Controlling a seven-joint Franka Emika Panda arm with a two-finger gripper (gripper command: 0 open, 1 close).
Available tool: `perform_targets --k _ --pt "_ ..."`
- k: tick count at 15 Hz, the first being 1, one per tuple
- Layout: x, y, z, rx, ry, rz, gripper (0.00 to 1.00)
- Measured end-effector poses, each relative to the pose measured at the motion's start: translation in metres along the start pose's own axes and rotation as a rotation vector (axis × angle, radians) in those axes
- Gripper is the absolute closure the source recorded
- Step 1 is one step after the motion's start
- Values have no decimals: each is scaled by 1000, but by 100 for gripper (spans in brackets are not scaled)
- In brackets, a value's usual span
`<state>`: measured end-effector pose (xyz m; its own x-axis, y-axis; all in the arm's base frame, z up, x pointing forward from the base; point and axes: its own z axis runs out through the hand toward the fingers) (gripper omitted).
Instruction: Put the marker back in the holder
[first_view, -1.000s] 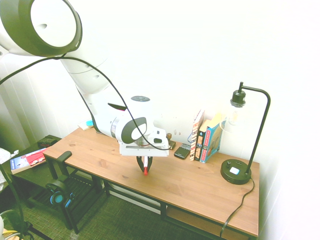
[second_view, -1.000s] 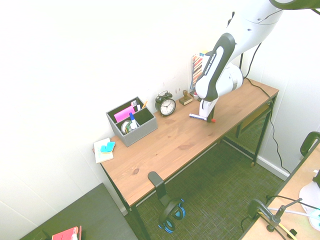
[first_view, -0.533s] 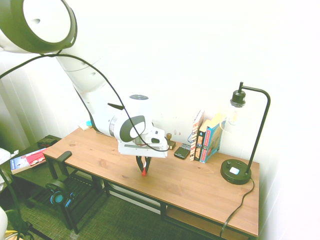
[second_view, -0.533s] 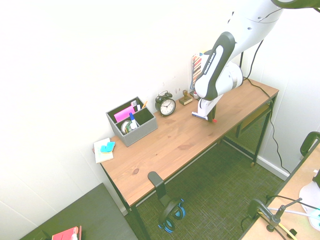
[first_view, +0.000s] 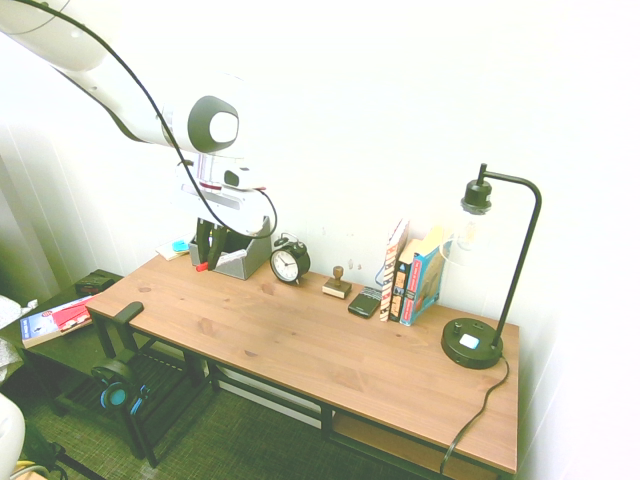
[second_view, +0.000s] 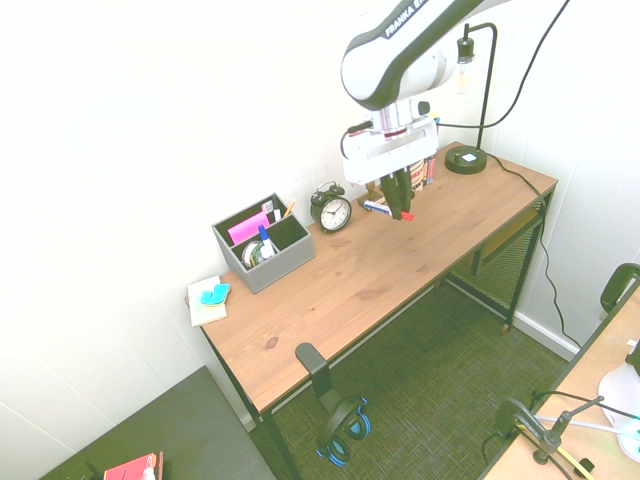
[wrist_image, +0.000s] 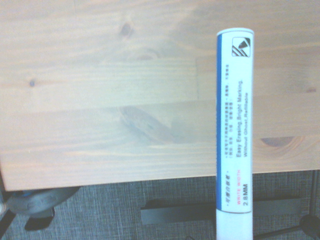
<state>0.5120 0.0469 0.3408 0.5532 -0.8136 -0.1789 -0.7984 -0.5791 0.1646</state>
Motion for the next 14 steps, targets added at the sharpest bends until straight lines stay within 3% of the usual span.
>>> perform_targets --k 3,5,10,14 --pt "-23 -17 11 -47 -16 52 100" --pt "-29 -39 11 -41 -133 94 100" --pt "4 -125 22 81 -409 228 100" --pt "24 -160 33 154 -421 250 100"
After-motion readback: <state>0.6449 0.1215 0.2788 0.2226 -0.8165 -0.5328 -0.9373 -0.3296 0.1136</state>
